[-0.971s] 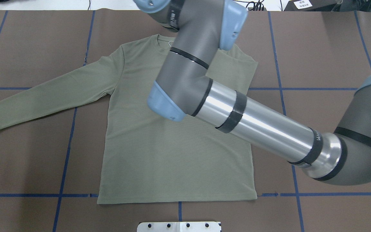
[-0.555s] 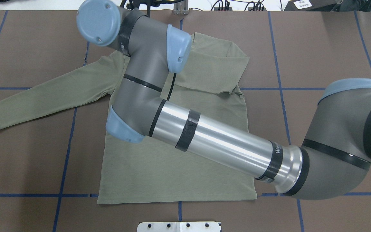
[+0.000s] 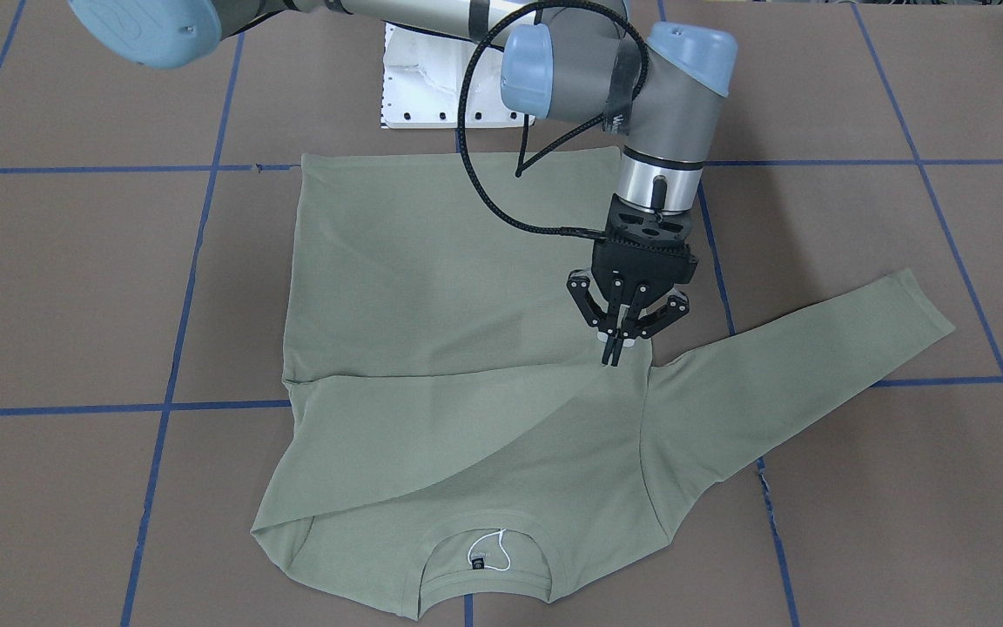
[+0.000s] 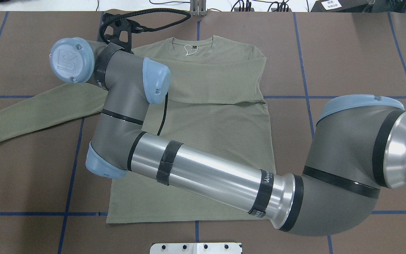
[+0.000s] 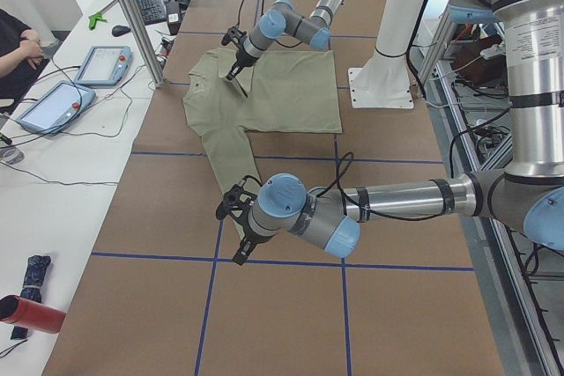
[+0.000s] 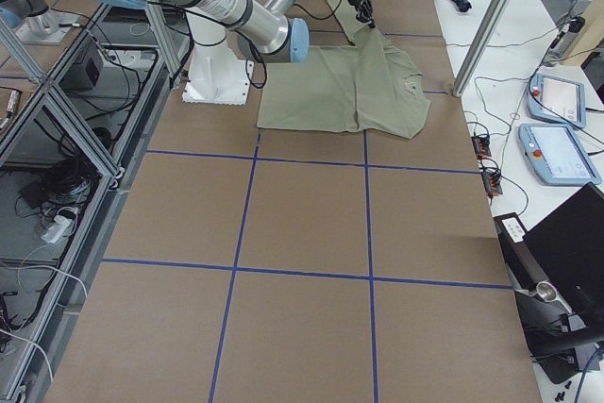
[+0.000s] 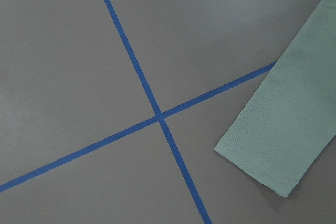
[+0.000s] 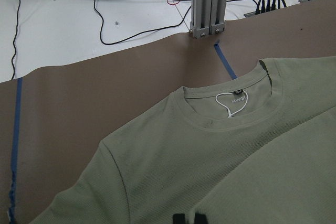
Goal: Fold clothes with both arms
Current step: 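Lift the held sleeve and carry it across the shirt body toward the collar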
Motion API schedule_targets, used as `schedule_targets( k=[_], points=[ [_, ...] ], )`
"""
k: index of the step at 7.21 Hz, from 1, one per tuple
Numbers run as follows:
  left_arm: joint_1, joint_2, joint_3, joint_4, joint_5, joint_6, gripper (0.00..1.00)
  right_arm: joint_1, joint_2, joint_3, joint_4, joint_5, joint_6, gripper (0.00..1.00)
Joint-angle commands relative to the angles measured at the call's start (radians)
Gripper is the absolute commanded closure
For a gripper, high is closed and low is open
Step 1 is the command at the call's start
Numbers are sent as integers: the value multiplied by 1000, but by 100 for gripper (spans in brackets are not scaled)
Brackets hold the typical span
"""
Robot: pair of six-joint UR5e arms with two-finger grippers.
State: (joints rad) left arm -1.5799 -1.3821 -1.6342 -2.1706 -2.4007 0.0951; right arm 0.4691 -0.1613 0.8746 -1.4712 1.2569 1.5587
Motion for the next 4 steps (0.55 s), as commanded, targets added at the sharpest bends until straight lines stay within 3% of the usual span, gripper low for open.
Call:
schedule_targets(
  k=[1,3,4],
  points=[
    [-2,2,-1,0,0,0,0,0,31,-66,92,-4,8,3],
    [-2,2,5,0,2,-3,0,14,61,-66,94,15,11,1],
    [1,-5,8,-1,9,-5,0,66,63,-62,88,118,5,0]
  ],
)
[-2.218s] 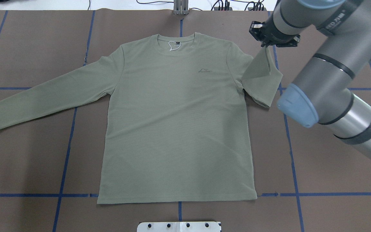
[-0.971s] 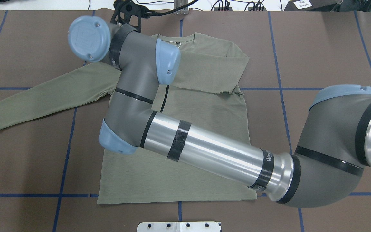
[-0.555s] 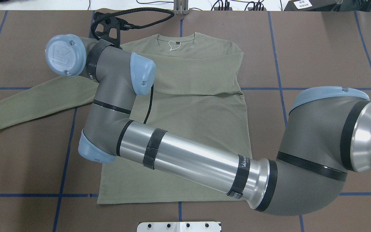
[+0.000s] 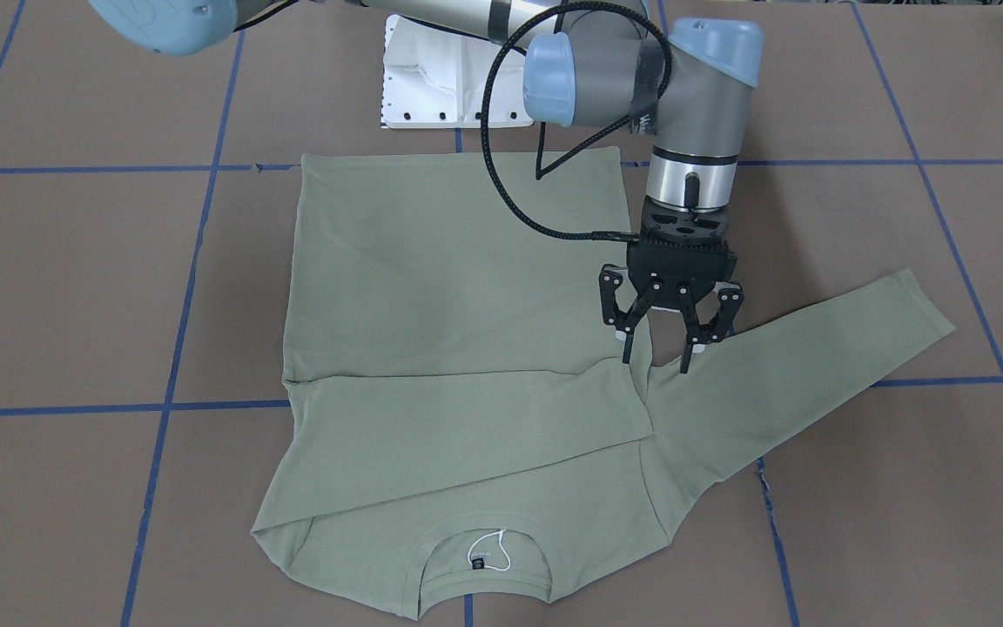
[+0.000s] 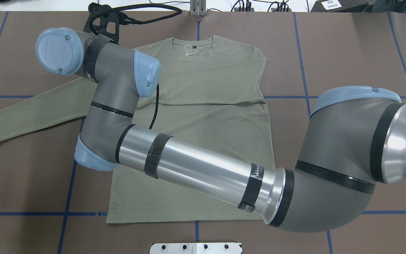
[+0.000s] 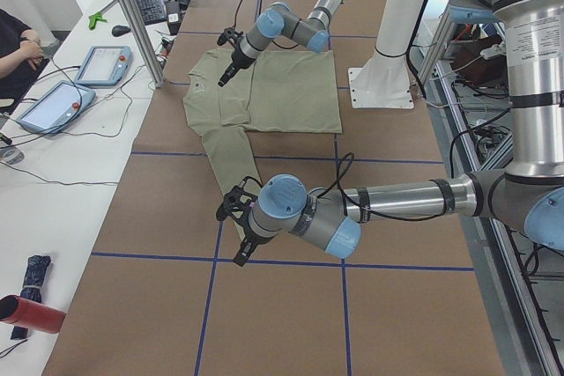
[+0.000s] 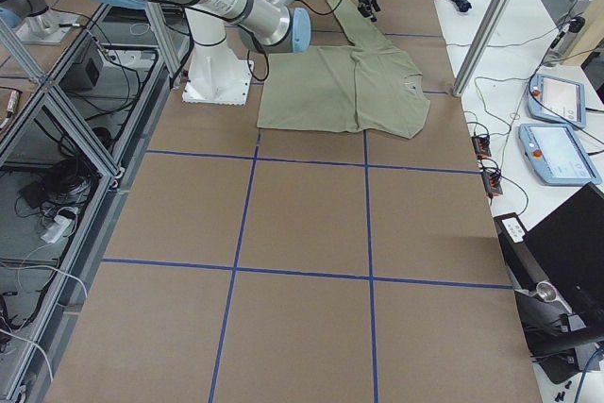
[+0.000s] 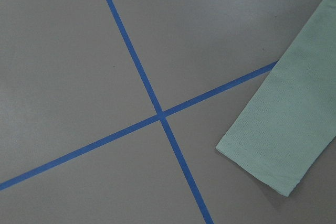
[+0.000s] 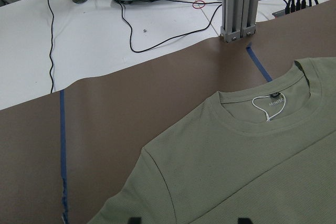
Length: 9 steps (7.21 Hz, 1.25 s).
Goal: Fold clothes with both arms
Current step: 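Lift the held sleeve and carry it across the shirt body toward the collar, then lay the sleeve on the shirt, release, and withdraw the right gripper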
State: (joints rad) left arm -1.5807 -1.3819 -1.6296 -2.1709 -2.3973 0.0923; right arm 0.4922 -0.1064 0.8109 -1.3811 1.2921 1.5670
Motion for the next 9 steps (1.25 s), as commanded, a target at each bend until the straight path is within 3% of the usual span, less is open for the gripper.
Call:
schedule_targets(
  k=[1,3,5,7,9],
  points=[
    [1,-11,4,-19,16,-22,0,131,-12,10,-16,236,-52,0],
    [2,-23,-4,-221,23,-32,0,271,-209,298,-178,416,-282,0],
    [8,-28,-13,-300,7,-115,0,383,-376,451,-205,571,-455,0],
    [37,-14,-4,-309,13,-138,0,519,-708,746,-196,744,-739,0],
    [181,10,-3,-348,164,-176,0,641,-957,904,-191,884,-1000,0]
  ],
)
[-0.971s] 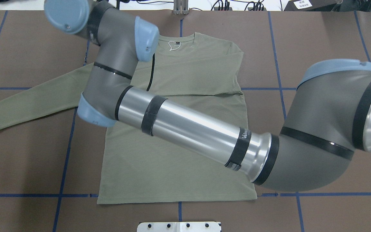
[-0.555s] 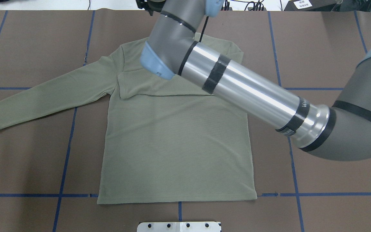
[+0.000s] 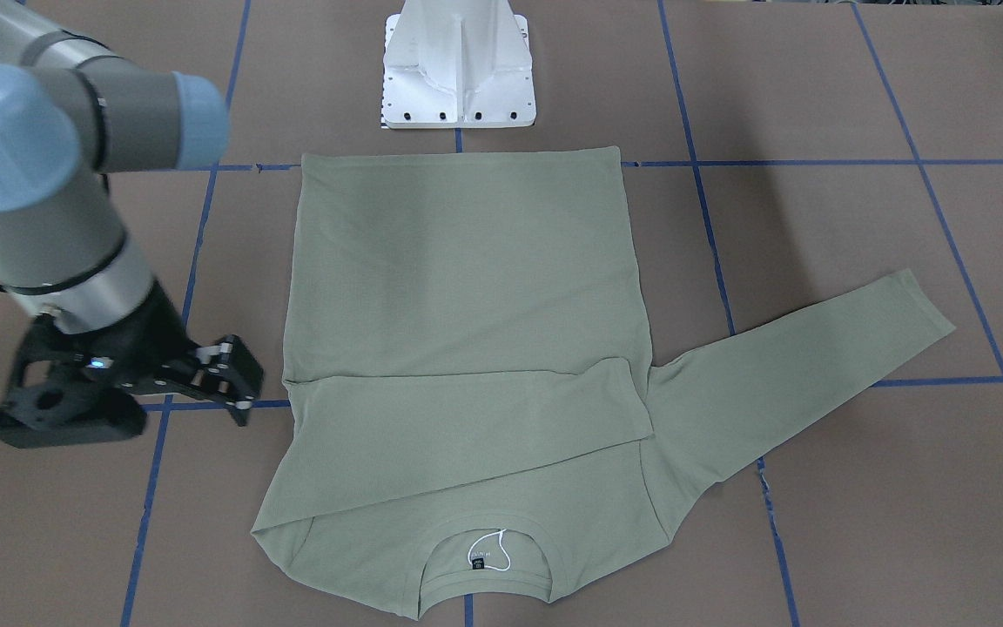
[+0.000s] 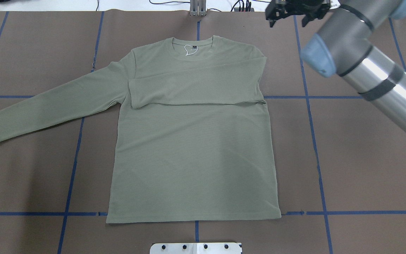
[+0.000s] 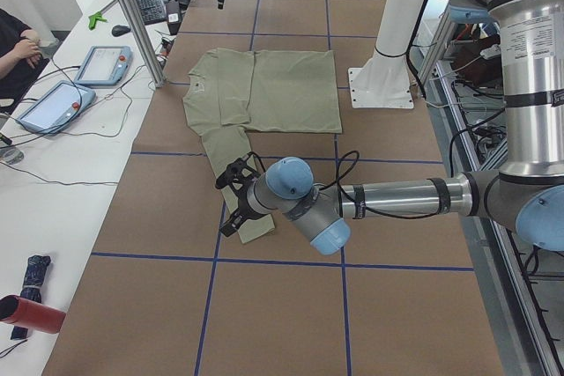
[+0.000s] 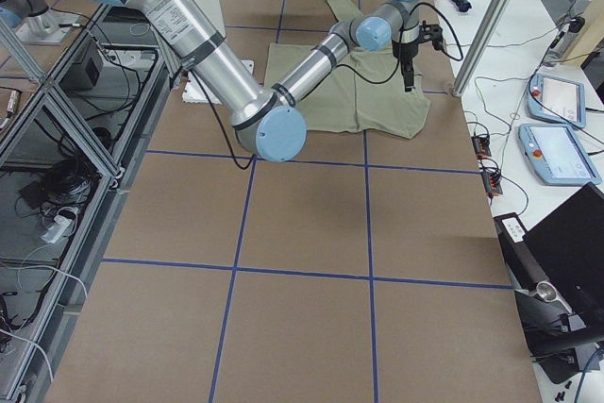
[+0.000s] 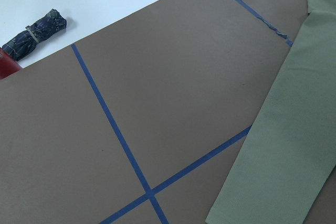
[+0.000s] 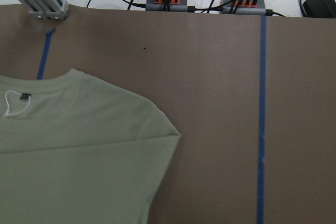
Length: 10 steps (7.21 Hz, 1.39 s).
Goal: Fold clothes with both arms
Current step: 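Lay the sleeve on the shirt, release, and withdraw the right gripper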
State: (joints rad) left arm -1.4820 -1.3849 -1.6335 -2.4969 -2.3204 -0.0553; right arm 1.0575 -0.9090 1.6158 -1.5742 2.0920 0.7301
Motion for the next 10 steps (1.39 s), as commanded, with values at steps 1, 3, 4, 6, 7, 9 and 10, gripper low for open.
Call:
schedule_targets(
  k=[1,3,4,6,7,9,10],
  points=[
    [151,50,4,-74,145,-59,0,126,-238,122,14,127,-269,0],
    [308,81,7,-131,221,-118,0,231,-411,125,125,225,-375,0],
    [384,81,9,-132,269,-136,0,246,-471,136,161,226,-380,0],
    [507,80,38,-143,341,-144,0,249,-511,173,169,223,-371,0],
    [549,72,75,-167,377,-144,0,249,-514,177,169,221,-370,0],
    [566,66,145,-241,394,-144,0,249,-522,188,171,221,-368,0],
    [569,66,147,-243,394,-144,5,249,-524,190,169,220,-368,0]
  ],
)
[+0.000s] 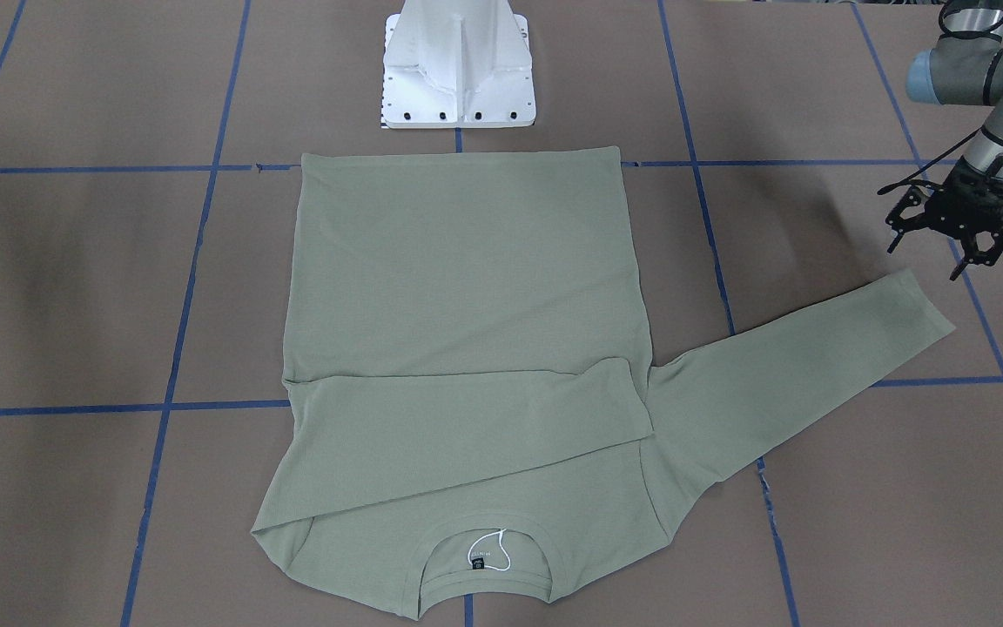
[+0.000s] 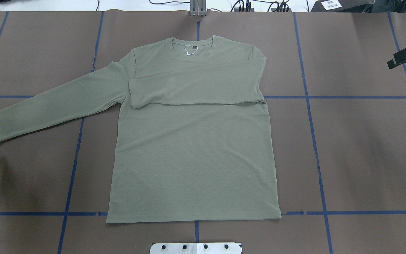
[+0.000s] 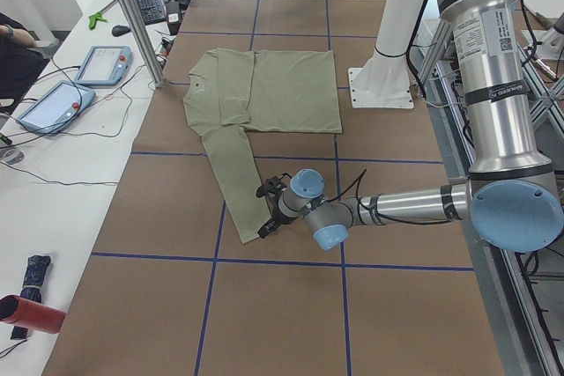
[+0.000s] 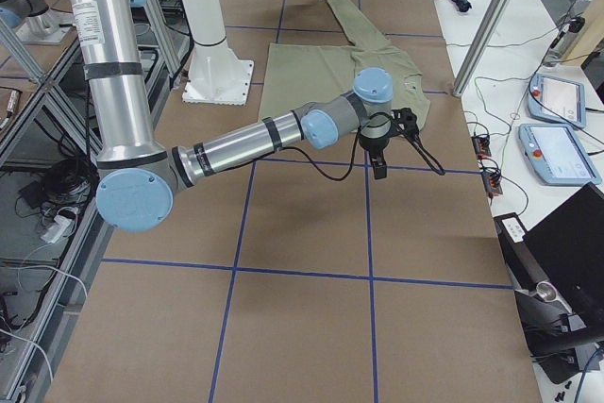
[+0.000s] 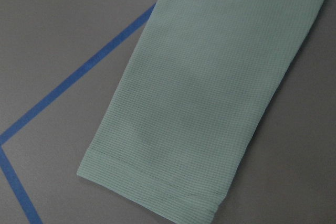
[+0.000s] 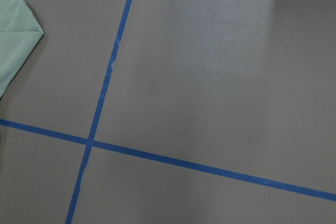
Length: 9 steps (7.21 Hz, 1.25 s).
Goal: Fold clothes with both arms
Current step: 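Grasp the cuff of the other sleeve with the left gripper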
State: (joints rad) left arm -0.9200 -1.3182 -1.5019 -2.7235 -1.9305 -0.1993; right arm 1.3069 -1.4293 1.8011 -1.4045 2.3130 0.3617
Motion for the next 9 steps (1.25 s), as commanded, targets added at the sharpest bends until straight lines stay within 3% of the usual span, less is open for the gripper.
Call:
schedule_targets(
  k=[1,3,5,8,9],
  points=[
    [9,-7,18,-16,4,0,13,0,-3,4,1,-1,-1,0],
    [20,-30,37,-16,4,0,18,0,-3,4,1,-1,-1,0],
    [20,-41,52,-18,4,1,36,0,-3,4,1,-1,-1,0],
    [18,-41,37,-25,4,3,97,0,-3,4,-1,0,0,0],
    [17,-39,31,-50,2,-3,100,0,-3,4,-1,0,0,0]
  ],
)
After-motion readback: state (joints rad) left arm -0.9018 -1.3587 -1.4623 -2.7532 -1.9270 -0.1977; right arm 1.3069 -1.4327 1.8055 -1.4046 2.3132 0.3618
